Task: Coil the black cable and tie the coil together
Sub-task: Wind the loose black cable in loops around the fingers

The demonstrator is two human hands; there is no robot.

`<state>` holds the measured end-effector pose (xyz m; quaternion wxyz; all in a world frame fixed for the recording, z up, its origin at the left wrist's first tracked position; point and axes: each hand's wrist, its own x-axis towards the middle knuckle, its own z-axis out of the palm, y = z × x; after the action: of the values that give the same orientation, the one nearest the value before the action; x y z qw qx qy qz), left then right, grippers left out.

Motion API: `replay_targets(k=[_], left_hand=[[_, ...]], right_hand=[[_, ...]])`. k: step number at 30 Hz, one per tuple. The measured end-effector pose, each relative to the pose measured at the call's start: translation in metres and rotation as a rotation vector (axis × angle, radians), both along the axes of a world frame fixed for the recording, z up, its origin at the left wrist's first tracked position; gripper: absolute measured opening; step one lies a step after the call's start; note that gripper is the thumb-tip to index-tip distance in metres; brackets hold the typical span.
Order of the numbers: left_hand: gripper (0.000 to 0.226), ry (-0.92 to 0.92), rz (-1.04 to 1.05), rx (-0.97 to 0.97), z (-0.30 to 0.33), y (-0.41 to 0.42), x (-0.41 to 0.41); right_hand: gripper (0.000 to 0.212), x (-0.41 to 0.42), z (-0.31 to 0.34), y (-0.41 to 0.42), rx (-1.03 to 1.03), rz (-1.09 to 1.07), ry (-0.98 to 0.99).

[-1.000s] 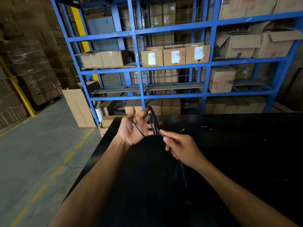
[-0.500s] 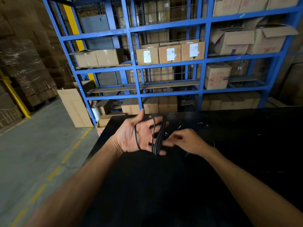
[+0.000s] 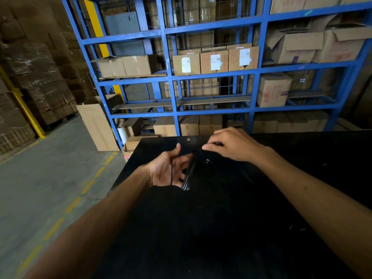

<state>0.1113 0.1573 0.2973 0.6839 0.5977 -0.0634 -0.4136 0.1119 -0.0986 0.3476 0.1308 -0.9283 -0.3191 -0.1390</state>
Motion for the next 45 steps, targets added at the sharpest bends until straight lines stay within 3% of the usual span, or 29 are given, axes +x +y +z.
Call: replay_targets(k=[3, 6, 9, 14, 19, 22, 26, 30, 36, 39, 42, 45], left_hand=[[0.073, -0.061, 0.169, -0.113, 0.006, 0.001, 0.012], [0.069, -0.078, 0.291, -0.347, 0.018, -0.001, 0.019], [0.070, -0.094, 0.220, -0.548, 0.029, -0.011, 0.020], [0.079, -0.054, 0.054, -0.618, 0.037, -0.026, 0.016], [0.079, -0.019, -0.192, -0.611, 0.038, -0.029, 0.005], [0.081, -0.015, -0.323, -0.500, 0.034, -0.029, -0.005], [0.081, 0.022, -0.430, -0.340, 0.022, -0.022, -0.014], [0.080, 0.104, -0.459, -0.247, 0.017, -0.014, -0.014], [0.076, 0.090, -0.432, -0.030, 0.005, -0.014, -0.007], [0.077, 0.055, -0.239, 0.022, -0.006, -0.010, 0.005], [0.079, -0.019, -0.024, 0.049, -0.011, -0.009, 0.016], [0.077, -0.067, 0.158, -0.054, -0.011, -0.008, 0.025]], right_hand=[[0.029, -0.022, -0.021, 0.012, 0.174, -0.004, 0.159], [0.039, -0.042, -0.051, 0.020, 0.343, -0.004, 0.322], [0.031, -0.048, -0.080, 0.025, 0.519, 0.005, 0.505], [0.031, -0.048, -0.101, 0.031, 0.525, -0.002, 0.684], [0.017, -0.026, -0.106, 0.016, 0.570, -0.065, 0.626], [0.013, -0.012, -0.092, 0.007, 0.572, -0.119, 0.620], [0.010, 0.006, -0.059, -0.001, 0.278, -0.104, 0.523], [0.014, 0.011, -0.023, 0.001, -0.165, -0.110, 0.150], [0.036, 0.021, 0.005, -0.004, -0.405, -0.161, -0.132], [0.037, 0.014, 0.015, -0.001, -0.358, -0.228, -0.185], [0.027, 0.000, 0.008, 0.010, -0.184, -0.248, -0.170], [0.020, -0.015, -0.011, 0.020, 0.049, -0.242, -0.050]])
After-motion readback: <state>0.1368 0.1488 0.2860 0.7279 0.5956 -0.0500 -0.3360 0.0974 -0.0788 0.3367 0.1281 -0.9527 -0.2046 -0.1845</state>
